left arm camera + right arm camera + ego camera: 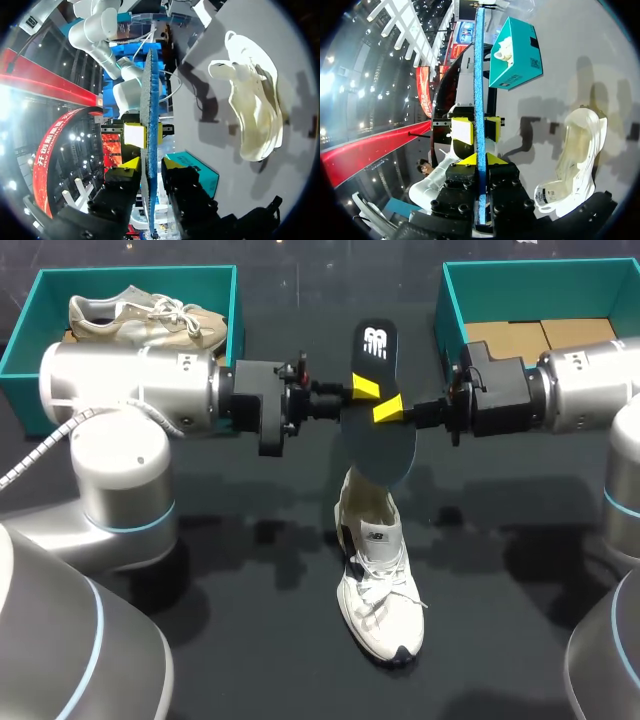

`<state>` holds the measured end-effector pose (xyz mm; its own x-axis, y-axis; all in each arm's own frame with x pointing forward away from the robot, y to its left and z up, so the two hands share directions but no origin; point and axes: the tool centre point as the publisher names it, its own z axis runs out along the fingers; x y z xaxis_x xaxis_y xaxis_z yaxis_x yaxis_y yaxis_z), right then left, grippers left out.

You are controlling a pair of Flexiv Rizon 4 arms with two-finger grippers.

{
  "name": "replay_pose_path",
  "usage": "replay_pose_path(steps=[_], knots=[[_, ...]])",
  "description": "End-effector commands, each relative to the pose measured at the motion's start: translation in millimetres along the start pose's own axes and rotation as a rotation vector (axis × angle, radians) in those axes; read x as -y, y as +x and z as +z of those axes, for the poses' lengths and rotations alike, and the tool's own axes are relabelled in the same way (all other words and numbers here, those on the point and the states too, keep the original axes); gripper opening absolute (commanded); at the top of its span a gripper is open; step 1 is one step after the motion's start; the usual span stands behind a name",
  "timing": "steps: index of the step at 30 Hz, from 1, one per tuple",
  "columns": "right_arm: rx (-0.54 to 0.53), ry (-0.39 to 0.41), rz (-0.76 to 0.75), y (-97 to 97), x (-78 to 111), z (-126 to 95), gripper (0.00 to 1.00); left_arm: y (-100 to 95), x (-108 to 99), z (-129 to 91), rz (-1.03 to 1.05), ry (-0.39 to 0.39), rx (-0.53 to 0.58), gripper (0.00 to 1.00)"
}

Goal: Take the shoe out of the shoebox, open the shoe tongue, remove and reinsert the insole, then place the shoe into the shoebox

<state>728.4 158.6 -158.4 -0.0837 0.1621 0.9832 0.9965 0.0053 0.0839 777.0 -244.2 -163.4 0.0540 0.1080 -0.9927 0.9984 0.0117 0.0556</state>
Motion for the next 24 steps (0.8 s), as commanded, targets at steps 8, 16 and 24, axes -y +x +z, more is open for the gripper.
replay_pose_path(steps=[8,16,24], knots=[[-0.031,-0.006,-0.046,-4.1,-0.9,-13.7,0.00,-10.6,16.5,-33.4,-0.048,0.011,-0.138,1.00],[-0.031,-0.006,-0.046,-4.1,-0.9,-13.7,0.00,-10.6,16.5,-33.4,-0.048,0.011,-0.138,1.00],[-0.031,-0.006,-0.046,-4.1,-0.9,-13.7,0.00,-9.8,17.5,-31.7,-0.068,-0.002,-0.150,1.00]])
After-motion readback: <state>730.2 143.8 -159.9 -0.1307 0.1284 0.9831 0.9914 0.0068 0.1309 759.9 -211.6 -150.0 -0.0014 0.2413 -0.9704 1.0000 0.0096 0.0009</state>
